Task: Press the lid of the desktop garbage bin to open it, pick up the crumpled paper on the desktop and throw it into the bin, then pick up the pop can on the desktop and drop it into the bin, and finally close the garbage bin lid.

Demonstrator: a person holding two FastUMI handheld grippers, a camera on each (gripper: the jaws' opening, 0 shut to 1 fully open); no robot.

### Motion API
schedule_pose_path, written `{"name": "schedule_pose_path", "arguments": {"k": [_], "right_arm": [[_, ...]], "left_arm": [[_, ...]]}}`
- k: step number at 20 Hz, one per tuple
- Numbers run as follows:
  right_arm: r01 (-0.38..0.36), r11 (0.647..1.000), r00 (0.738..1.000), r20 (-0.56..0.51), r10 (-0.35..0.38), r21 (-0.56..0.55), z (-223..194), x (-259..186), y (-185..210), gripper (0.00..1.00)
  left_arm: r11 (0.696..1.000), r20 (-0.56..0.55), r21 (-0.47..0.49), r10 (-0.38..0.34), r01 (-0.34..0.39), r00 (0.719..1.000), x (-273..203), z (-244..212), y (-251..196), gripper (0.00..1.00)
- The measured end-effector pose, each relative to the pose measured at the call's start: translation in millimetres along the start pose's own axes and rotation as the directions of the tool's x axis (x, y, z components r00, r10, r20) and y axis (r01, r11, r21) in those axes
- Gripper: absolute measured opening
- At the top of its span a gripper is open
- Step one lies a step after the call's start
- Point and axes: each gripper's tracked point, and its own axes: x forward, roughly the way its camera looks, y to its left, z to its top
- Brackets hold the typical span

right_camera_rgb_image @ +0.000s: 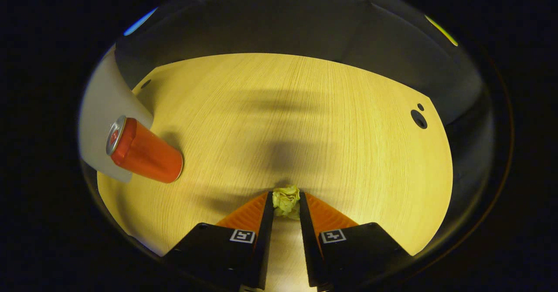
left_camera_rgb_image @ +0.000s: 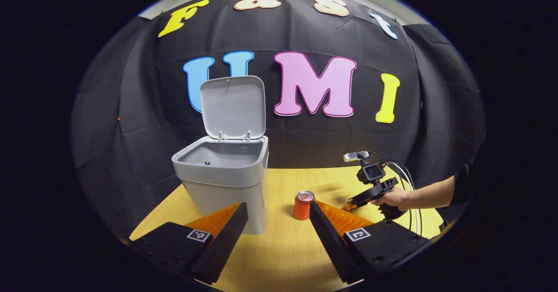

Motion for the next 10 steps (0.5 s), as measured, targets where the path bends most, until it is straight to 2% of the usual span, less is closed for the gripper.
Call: {"name": "schedule_pose_path", "arguments": {"k": [3,6,10], "right_arm": [[0.028,0.999,0.999,0.02,-0.028,-0.032,3,-9,-7,0.4],[0.062,0.996,0.993,0.107,-0.055,-0.06,16,-45,-12,0.4],[0.076,0.997,0.956,0.286,-0.065,-0.029,46,-116,-4,0.4]], "left_arm": [[1.0,0.011,0.0,-0.012,0.012,1.0,2,5,-6,0.94],[1.0,0.022,-0.006,-0.025,0.025,0.999,0,8,-9,0.96],[0.999,0.044,0.003,-0.043,0.043,0.998,-2,15,-10,0.96]]}}
